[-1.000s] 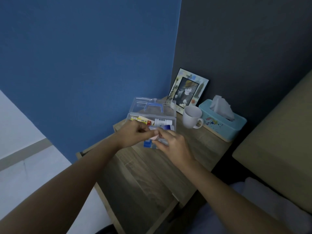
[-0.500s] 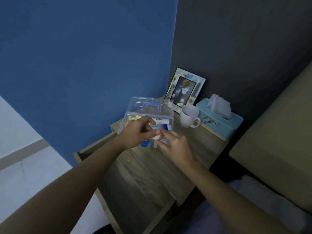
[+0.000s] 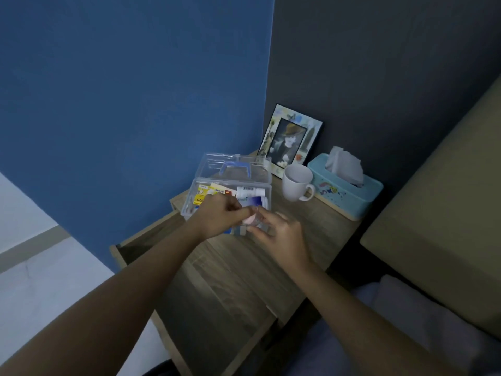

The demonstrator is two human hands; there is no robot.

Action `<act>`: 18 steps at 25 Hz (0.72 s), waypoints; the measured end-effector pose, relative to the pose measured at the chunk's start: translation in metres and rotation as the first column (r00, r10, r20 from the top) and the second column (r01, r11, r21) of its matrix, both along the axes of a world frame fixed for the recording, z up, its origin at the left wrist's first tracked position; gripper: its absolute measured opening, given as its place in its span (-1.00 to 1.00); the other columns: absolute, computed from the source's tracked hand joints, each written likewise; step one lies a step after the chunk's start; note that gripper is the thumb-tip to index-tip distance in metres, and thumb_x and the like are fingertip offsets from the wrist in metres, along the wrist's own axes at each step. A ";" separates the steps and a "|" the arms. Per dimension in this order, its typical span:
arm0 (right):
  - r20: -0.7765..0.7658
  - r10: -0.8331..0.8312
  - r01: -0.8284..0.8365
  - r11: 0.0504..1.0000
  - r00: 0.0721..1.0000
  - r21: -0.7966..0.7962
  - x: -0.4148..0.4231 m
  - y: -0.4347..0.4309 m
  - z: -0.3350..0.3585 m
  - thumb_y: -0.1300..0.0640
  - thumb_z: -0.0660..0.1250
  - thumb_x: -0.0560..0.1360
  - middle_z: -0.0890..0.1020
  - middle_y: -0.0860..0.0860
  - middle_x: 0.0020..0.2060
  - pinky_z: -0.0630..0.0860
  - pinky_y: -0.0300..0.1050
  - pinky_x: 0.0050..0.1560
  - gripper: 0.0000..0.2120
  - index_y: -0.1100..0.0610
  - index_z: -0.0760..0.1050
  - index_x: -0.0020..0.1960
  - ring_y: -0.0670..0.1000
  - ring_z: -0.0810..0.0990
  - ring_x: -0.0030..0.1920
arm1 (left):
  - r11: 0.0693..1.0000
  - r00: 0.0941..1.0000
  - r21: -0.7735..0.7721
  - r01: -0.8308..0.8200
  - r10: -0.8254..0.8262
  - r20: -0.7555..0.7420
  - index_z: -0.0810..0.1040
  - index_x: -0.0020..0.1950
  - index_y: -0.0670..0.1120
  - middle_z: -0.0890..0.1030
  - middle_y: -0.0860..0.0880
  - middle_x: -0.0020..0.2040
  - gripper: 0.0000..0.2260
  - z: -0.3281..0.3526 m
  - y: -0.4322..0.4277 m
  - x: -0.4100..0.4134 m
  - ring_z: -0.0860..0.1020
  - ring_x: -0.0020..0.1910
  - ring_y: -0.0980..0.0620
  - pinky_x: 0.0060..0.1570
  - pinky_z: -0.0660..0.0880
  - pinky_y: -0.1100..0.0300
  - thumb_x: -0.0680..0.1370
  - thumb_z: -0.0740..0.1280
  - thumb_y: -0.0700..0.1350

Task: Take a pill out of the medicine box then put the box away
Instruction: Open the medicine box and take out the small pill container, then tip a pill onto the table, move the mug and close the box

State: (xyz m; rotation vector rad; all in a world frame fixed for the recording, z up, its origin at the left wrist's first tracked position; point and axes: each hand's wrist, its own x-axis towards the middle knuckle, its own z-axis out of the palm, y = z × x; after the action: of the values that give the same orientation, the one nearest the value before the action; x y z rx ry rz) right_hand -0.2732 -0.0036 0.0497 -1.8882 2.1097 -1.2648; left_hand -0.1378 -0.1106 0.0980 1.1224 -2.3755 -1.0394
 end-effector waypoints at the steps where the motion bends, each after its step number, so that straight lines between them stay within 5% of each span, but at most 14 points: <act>1: 0.037 -0.017 0.017 1.000 0.999 -0.001 -0.001 0.003 -0.005 0.05 0.44 0.40 0.70 0.10 -0.07 0.63 -0.08 -0.10 -0.63 0.17 0.56 0.15 0.00 0.67 -0.11 | 0.997 0.998 0.053 -0.051 0.053 -0.038 0.65 -0.31 -0.12 0.69 -0.13 -0.34 -0.68 -0.004 0.001 -0.002 0.64 -0.28 -0.03 -0.18 0.53 0.14 0.46 0.36 0.10; 4: 0.239 -0.105 0.104 0.994 0.965 0.019 -0.003 0.014 -0.027 0.02 0.45 0.38 0.64 -0.15 -0.07 0.54 -0.42 -0.09 -0.65 0.07 0.56 0.14 -0.23 0.61 -0.10 | 0.947 0.969 0.302 -0.107 0.168 -0.182 0.63 -0.28 -0.04 0.68 -0.03 -0.31 -0.80 -0.021 0.008 -0.006 0.63 -0.26 0.05 -0.19 0.53 0.17 0.46 0.38 0.04; 7: 0.387 -0.205 0.174 0.978 0.899 0.115 -0.013 0.028 -0.056 0.03 0.47 0.36 0.55 -0.16 -0.11 0.54 -0.28 -0.07 -0.71 0.05 0.59 0.06 -0.21 0.56 -0.11 | 0.883 0.940 0.468 -0.007 0.166 -0.299 0.60 -0.14 -0.02 0.65 0.05 -0.24 -0.95 -0.048 0.022 -0.002 0.61 -0.20 0.13 -0.23 0.50 0.36 0.46 0.38 -0.06; 9: 0.407 -0.254 0.161 0.955 0.878 0.247 -0.019 0.038 -0.076 0.02 0.47 0.36 0.52 -0.07 -0.08 0.53 -0.16 -0.03 -0.70 0.09 0.61 0.05 -0.08 0.57 -0.09 | 0.929 0.978 0.371 0.002 0.076 -0.195 0.62 -0.07 -0.01 0.67 0.05 -0.17 -0.88 -0.070 0.030 0.001 0.62 -0.16 0.17 -0.15 0.49 0.36 0.44 0.40 -0.01; 12: 0.419 -0.295 0.126 0.914 0.859 0.386 -0.026 0.049 -0.102 0.00 0.45 0.38 0.50 -0.02 -0.02 0.43 -0.23 -0.04 -0.66 0.11 0.60 0.10 0.01 0.57 -0.01 | 0.989 0.998 0.140 0.054 -0.056 0.010 0.64 -0.02 -0.04 0.68 0.00 -0.10 -0.81 -0.097 0.041 -0.005 0.60 -0.16 0.14 -0.13 0.49 0.33 0.44 0.41 0.02; 18: 0.282 -0.282 0.125 0.875 0.917 0.468 -0.037 0.056 -0.120 -0.01 0.46 0.37 0.48 0.11 0.05 0.43 -0.15 0.10 -0.61 0.16 0.59 0.12 0.06 0.50 0.05 | 0.995 0.991 -0.041 0.086 -0.081 0.106 0.56 0.08 -0.21 0.60 -0.19 0.03 -0.75 -0.126 0.055 -0.030 0.54 0.02 -0.12 -0.06 0.38 0.17 0.46 0.37 -0.11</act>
State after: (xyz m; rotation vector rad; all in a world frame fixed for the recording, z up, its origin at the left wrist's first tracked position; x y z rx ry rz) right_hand -0.3105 0.0525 -0.0703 -1.1881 2.2039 -0.9412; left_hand -0.1676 -0.0556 -0.0285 1.0941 -2.5343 -0.9701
